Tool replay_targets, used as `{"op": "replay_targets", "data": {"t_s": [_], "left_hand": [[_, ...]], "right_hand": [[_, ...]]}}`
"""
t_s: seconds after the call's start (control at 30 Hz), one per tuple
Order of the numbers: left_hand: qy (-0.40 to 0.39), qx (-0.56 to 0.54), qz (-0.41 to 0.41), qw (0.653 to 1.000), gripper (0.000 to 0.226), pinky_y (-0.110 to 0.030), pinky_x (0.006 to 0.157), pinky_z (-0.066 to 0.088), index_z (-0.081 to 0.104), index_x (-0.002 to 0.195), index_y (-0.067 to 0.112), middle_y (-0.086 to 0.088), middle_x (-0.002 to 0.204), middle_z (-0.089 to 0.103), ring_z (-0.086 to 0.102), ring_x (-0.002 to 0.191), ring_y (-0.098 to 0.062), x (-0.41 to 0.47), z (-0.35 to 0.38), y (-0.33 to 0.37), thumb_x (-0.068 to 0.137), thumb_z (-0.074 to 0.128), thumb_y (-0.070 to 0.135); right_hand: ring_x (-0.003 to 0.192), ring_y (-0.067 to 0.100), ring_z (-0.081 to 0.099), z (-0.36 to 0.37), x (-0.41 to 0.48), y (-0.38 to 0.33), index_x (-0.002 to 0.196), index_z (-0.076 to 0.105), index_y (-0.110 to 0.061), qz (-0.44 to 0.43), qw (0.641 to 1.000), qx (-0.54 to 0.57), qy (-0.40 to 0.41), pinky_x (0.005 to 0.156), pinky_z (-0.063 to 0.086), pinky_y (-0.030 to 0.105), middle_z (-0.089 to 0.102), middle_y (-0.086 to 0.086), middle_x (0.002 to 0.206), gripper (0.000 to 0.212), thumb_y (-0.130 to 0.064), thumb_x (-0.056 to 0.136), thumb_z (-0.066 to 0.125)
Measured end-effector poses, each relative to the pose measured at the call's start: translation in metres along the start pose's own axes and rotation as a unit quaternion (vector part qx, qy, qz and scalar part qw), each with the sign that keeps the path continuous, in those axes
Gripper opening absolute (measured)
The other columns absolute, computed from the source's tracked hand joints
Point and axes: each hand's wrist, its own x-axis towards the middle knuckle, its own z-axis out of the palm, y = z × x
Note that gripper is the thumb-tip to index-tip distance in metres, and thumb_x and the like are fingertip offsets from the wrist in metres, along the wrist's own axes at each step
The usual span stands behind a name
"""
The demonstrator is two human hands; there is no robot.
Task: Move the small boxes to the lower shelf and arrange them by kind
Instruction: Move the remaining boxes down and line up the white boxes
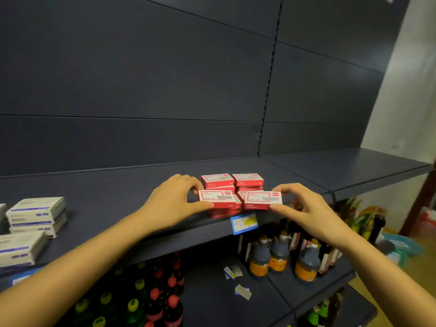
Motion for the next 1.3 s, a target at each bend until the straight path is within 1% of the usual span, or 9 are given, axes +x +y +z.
{"op": "replay_targets", "data": {"t_s": [0.17,0.33,0.47,0.63,0.73,0.9,1.03,1.13,1.3], "left_hand": [[0.033,0.018,-0.059,0.998,0.04,-0.017,0.066,0.033,0.055,0.102,0.026,0.018,0.095,0.048,0.043,0.085,-0.002,0.006,0.018,0.014,0.075,0.061,0.054],[0.05,-0.011,-0.114,0.992,0.033,-0.02,0.074,0.039,0.059,0.1,0.027,0.014,0.1,0.06,0.047,0.083,-0.001,0.004,0.031,0.018,0.075,0.065,0.048],[0.06,-0.008,-0.133,0.989,0.034,-0.02,0.073,0.038,0.057,0.102,0.026,0.014,0.102,0.06,0.048,0.082,0.001,0.002,0.034,0.023,0.077,0.064,0.047],[0.064,0.035,-0.146,0.987,0.033,-0.02,0.071,0.04,0.055,0.103,0.024,0.012,0.101,0.058,0.05,0.081,-0.002,-0.003,0.031,0.031,0.083,0.054,0.05],[0.084,0.091,-0.154,0.98,0.037,-0.021,0.074,0.041,0.056,0.106,0.022,0.012,0.101,0.057,0.05,0.082,-0.006,-0.012,0.02,0.031,0.085,0.051,0.051],[0.101,0.181,-0.176,0.962,0.032,-0.027,0.082,0.043,0.059,0.105,0.021,0.007,0.105,0.062,0.05,0.088,-0.009,-0.041,-0.013,0.025,0.089,0.047,0.046],[0.122,0.246,-0.215,0.937,0.03,-0.032,0.086,0.041,0.059,0.104,0.018,0.002,0.104,0.064,0.054,0.096,-0.017,-0.081,-0.042,0.022,0.089,0.05,0.042],[0.145,0.29,-0.254,0.911,0.03,-0.034,0.085,0.041,0.06,0.1,0.015,-0.002,0.104,0.064,0.056,0.1,-0.022,-0.12,-0.065,0.023,0.089,0.051,0.041],[0.139,0.352,-0.336,0.863,0.034,-0.033,0.085,0.042,0.058,0.104,0.019,0.002,0.108,0.063,0.053,0.102,-0.019,-0.193,-0.105,0.021,0.089,0.046,0.047]], "right_hand": [[0.055,0.002,0.047,-0.003,0.028,0.026,0.103,0.056,-0.033,-0.037,0.998,0.038,-0.042,0.053,0.041,0.01,0.057,-0.015,0.103,0.024,-0.027,0.082,0.067],[0.054,0.0,0.05,0.001,0.05,0.046,0.106,0.057,-0.029,-0.059,0.993,0.06,-0.08,0.052,0.04,0.007,0.058,-0.012,0.102,0.025,-0.026,0.083,0.066],[0.055,-0.001,0.053,0.005,0.056,0.056,0.106,0.055,-0.032,-0.066,0.992,0.062,-0.093,0.051,0.042,0.007,0.061,-0.012,0.099,0.026,-0.029,0.082,0.066],[0.059,0.009,0.058,0.005,0.057,0.061,0.104,0.057,-0.034,-0.073,0.994,0.001,-0.079,0.055,0.05,0.02,0.063,-0.014,0.099,0.025,-0.039,0.081,0.065],[0.063,0.0,0.054,0.006,0.053,0.057,0.103,0.056,-0.038,-0.106,0.991,-0.077,-0.026,0.054,0.037,0.016,0.053,-0.021,0.105,0.026,-0.048,0.08,0.062],[0.079,0.0,0.05,0.018,0.054,0.024,0.106,0.056,-0.034,-0.192,0.979,-0.071,-0.004,0.058,0.032,0.012,0.052,-0.021,0.109,0.026,-0.044,0.082,0.061],[0.091,0.007,0.055,0.044,0.057,-0.024,0.106,0.057,-0.035,-0.274,0.959,-0.045,-0.053,0.07,0.04,0.025,0.056,-0.021,0.109,0.021,-0.039,0.085,0.058],[0.088,0.003,0.054,0.071,0.056,-0.063,0.108,0.055,-0.038,-0.333,0.937,-0.048,-0.093,0.07,0.041,0.024,0.057,-0.022,0.106,0.023,-0.043,0.086,0.055],[0.105,-0.001,0.051,0.119,0.044,-0.129,0.115,0.05,-0.041,-0.4,0.902,-0.039,-0.156,0.073,0.04,0.023,0.053,-0.025,0.111,0.028,-0.046,0.088,0.049]]}}
